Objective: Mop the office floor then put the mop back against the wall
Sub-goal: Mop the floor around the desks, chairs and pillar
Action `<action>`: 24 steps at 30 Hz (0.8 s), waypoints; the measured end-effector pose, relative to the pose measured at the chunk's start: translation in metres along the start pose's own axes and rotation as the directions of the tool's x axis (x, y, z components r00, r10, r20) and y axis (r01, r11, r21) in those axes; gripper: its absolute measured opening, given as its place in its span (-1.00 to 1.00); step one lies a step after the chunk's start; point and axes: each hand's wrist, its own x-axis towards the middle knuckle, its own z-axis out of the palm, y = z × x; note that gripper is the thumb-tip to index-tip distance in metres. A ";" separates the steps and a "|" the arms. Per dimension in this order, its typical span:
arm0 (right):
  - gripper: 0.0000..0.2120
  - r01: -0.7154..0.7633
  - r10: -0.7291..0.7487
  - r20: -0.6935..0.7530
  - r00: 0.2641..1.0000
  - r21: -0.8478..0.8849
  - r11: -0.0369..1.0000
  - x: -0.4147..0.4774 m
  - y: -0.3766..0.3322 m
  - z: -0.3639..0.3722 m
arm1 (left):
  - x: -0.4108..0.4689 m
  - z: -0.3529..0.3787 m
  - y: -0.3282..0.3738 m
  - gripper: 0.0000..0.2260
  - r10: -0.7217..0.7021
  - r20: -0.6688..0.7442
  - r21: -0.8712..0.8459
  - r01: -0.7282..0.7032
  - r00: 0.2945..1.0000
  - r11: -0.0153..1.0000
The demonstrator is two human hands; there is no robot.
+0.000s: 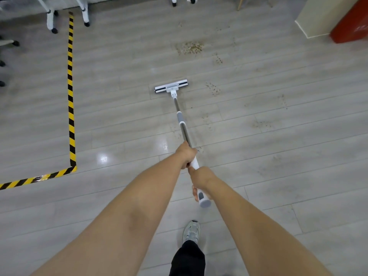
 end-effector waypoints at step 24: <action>-0.54 0.034 -0.034 0.005 0.999 -0.012 0.999 0.007 0.136 0.031 | -0.040 0.081 -0.096 -0.56 -0.002 -0.003 0.047 0.002 1.000 0.999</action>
